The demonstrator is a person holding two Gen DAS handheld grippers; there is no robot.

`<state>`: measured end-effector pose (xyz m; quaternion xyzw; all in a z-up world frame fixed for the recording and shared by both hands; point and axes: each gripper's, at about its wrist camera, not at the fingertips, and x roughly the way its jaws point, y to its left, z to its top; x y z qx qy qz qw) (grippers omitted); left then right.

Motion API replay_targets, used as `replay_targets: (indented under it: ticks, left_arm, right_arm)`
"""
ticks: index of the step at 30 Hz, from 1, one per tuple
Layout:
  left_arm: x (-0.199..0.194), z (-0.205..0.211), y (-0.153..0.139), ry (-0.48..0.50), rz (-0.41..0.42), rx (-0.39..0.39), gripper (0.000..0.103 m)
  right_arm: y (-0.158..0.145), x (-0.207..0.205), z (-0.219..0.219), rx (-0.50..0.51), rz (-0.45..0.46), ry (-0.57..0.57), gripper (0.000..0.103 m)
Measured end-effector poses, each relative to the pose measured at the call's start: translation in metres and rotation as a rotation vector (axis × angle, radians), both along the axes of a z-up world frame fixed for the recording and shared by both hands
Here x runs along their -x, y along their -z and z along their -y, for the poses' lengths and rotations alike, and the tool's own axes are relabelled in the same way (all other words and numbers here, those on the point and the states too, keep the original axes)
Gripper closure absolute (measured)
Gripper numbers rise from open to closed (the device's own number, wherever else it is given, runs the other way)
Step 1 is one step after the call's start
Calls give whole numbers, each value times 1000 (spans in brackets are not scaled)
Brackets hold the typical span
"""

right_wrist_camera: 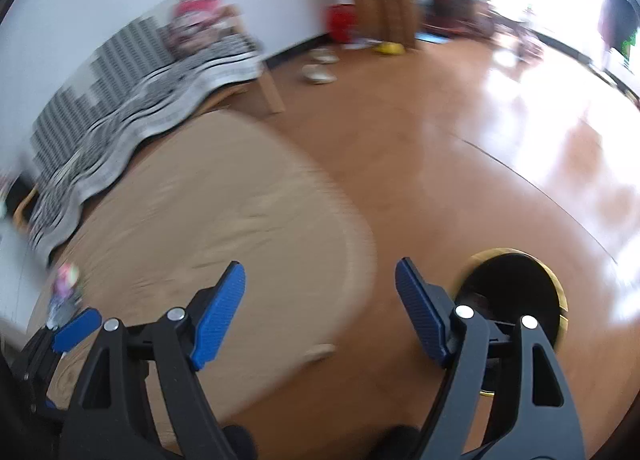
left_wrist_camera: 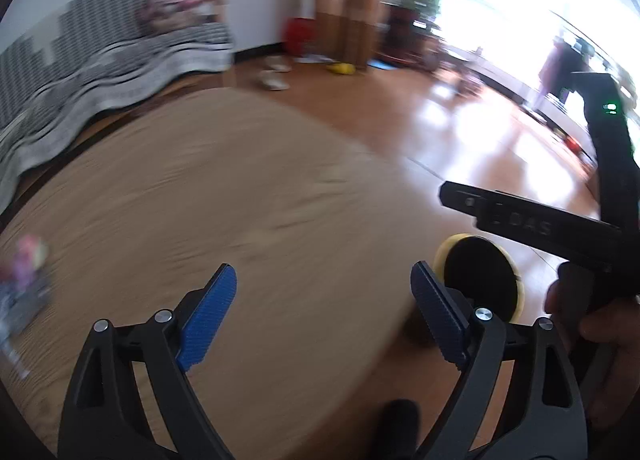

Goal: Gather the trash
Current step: 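Grasp the white-green barcode strip wrapper with the left tool while the right tool grasps the purple-pink toy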

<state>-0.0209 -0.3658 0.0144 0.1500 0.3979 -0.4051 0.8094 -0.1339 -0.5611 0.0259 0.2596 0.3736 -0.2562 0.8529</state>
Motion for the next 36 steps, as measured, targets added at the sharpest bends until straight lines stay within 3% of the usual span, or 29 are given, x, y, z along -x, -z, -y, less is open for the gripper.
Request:
replay_targets:
  ticks: [10, 17, 27, 35, 36]
  left_arm:
    - [-98, -181, -4, -355, 12, -24, 17]
    - [-144, -273, 18, -567, -22, -69, 17]
    - [-174, -317, 55, -708, -39, -174, 17]
    - [-198, -341, 79, -805, -101, -175, 17]
    - [-197, -341, 80, -794, -95, -175, 24]
  right_arm:
    - [-11, -153, -172, 4, -8, -382, 28]
    - [0, -205, -258, 15, -32, -540, 28]
    - [20, -249, -294, -53, -44, -595, 28]
    - [26, -276, -308, -49, -34, -623, 28]
    - [27, -279, -310, -47, -31, -625, 27]
